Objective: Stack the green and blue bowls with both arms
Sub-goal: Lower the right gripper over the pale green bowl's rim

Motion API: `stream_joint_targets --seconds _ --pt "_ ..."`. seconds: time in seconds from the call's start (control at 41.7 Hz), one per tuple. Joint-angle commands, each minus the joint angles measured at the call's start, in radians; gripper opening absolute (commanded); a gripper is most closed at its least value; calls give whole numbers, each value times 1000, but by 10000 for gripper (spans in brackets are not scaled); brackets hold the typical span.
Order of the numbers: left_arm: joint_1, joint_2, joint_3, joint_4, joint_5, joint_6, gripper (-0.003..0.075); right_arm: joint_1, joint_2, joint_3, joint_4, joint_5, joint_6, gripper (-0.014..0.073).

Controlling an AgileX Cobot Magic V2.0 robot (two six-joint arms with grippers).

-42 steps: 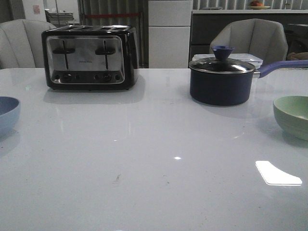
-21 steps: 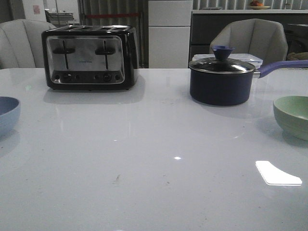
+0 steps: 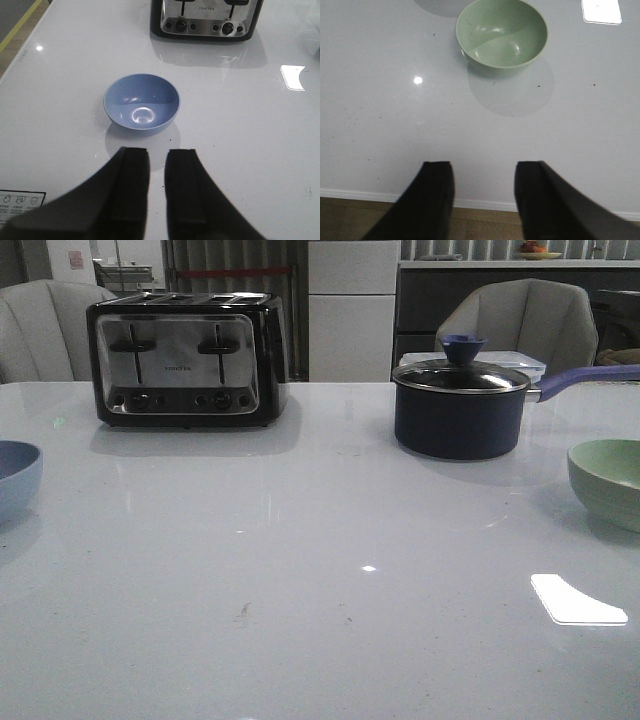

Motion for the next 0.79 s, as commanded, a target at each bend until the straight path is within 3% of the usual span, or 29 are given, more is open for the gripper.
stream_joint_targets --seconds 0.0,0.072,0.12,0.359,0.599,0.767 --pt "-4 14 -31 -8 -68 -5 429 -4 12 -26 -11 -79 0 534" --pt "-4 14 -31 -8 -72 -5 513 -4 12 -26 -5 -76 0 536" --pt "-4 14 -31 -8 -74 -5 527 -4 12 -26 2 -73 0 536" --pt "-4 14 -31 -8 -76 -5 527 -4 49 -33 12 -134 0 521" --pt "-4 14 -31 -8 -76 -5 527 -20 305 -150 -11 -67 10 500" --pt "-4 14 -31 -8 -76 -5 527 -127 500 -269 20 -33 7 500"
